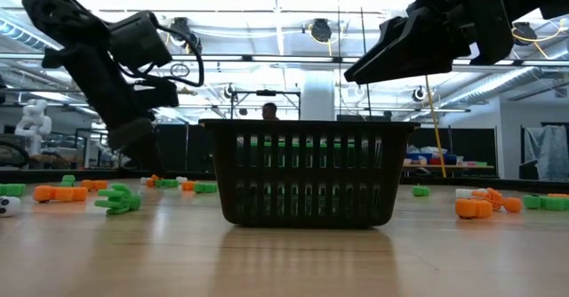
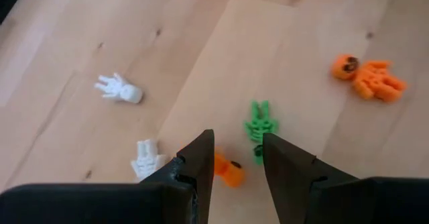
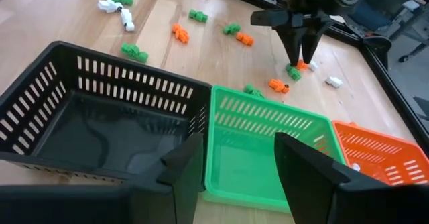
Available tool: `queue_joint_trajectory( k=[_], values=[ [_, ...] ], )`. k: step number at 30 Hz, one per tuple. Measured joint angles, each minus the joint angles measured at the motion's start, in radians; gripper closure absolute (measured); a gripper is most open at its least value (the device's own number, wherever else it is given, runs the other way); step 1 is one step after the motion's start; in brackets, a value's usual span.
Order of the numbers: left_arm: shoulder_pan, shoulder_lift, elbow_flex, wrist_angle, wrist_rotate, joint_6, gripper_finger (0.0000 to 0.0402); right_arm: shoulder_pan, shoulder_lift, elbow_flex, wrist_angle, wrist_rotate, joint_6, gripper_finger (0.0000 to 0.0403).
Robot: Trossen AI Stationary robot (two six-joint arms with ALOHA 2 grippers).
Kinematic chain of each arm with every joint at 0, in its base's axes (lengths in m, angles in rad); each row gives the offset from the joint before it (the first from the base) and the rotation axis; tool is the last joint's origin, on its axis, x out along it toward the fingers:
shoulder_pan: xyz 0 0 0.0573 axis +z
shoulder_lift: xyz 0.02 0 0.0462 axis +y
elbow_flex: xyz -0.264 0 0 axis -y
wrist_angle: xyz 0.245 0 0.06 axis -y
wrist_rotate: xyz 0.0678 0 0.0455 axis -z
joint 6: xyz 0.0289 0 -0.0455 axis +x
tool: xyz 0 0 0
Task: Sort Halloween decoration
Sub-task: Put the orange skeleton toy into the black bin
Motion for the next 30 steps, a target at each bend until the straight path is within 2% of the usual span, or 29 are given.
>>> queue_joint_trajectory(
  k=[10, 18, 21, 28, 30],
  values=[
    [0.028, 0.000, -0.002, -0.003, -0.011, -0.112, 0.0277, 0.000, 0.000, 0.000, -0.010, 0.000, 0.000, 0.0234],
    [0.027, -0.001, -0.065, 0.013, -0.016, -0.237, 0.0279, 0.000, 0.000, 0.000, -0.015, 0.000, 0.000, 0.0234],
    [0.020, 0.000, -0.082, 0.059, -0.016, -0.230, 0.0301, 0.000, 0.000, 0.000, -0.015, 0.000, 0.001, 0.0234],
    [0.020, 0.000, -0.110, 0.167, -0.015, -0.161, 0.0385, 0.000, 0.000, 0.000, -0.015, 0.001, 0.003, 0.0234],
    [0.020, 0.000, -0.110, 0.171, -0.015, -0.161, 0.0392, 0.000, 0.000, 0.000, -0.015, 0.001, 0.003, 0.0234]
  ],
)
